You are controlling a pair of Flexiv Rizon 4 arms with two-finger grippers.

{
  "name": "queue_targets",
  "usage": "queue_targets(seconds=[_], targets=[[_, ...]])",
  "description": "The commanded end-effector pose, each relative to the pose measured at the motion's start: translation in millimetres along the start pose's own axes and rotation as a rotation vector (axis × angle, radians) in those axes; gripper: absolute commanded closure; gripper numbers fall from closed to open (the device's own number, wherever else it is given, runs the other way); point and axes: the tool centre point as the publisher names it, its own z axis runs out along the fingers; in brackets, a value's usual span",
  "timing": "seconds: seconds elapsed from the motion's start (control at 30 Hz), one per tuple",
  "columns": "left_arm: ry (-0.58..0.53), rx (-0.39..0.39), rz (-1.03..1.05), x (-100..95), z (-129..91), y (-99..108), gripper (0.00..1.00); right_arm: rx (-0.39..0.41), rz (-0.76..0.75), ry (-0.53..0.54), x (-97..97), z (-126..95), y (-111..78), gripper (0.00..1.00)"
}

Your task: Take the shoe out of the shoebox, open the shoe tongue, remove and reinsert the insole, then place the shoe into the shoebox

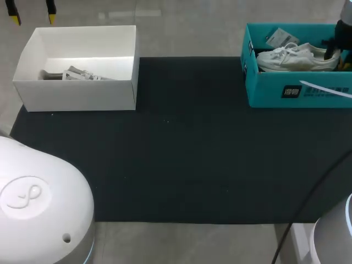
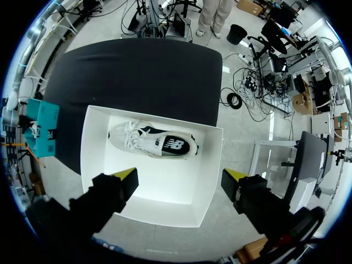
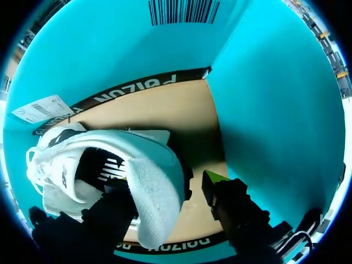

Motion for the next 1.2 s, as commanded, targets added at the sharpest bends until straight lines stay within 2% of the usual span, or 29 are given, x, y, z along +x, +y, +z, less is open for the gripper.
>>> queue_targets(seconds=[0.03,0.33,0.63,1.2], targets=[[0.002,0.0,0.001,0.4,0,0,0.0,0.094,0.001,-0.007,-5.0,1,7.1,1.0],[0.002,0.0,0.001,0.4,0,0,0.0,0.094,0.014,-0.019,-14.3,-10,3.5,1.0],[0.002,0.0,0.001,0.4,0,0,0.0,0.072,0.059,-0.029,-19.8,-34,-7.0,1.0],[0.002,0.0,0.001,0.4,0,0,0.0,-0.011,0.071,-0.049,2.0,-121,-16.5,1.0]])
